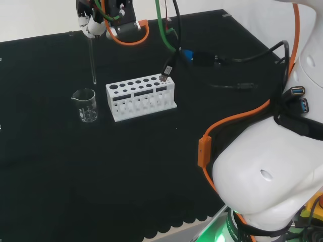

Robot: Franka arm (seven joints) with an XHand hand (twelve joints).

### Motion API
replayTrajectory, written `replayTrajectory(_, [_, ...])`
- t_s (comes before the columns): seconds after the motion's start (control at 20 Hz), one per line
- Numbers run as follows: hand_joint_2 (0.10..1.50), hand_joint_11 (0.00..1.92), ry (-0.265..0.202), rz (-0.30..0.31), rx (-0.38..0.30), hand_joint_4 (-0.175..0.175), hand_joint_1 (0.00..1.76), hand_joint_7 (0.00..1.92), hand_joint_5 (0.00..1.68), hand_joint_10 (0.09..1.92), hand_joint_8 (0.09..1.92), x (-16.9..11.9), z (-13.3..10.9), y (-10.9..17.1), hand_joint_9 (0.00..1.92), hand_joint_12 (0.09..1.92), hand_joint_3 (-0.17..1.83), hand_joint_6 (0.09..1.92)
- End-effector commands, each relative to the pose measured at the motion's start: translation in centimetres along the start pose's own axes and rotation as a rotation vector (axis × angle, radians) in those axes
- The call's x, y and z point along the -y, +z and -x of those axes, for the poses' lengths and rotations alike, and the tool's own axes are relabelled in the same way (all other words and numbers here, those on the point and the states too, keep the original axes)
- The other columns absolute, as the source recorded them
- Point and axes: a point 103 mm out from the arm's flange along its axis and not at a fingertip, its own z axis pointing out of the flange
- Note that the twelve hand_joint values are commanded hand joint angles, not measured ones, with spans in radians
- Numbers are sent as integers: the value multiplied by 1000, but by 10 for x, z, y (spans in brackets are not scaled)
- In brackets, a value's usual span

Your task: Stir in the beaker to the left of the white test tube rack with the glass rod.

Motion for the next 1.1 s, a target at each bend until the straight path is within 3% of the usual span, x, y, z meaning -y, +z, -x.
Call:
replayTrajectory(0.05, [655, 1625, -17, -10, 3, -175, 1318, 1310, 1113, 400, 888, -5, -10, 3, 1792, 653, 728, 729])
replayTrajectory(1.1, [655, 1625, -69, -47, -22, -175, 1318, 1311, 1115, 394, 885, -31, -24, 26, 1794, 655, 727, 724])
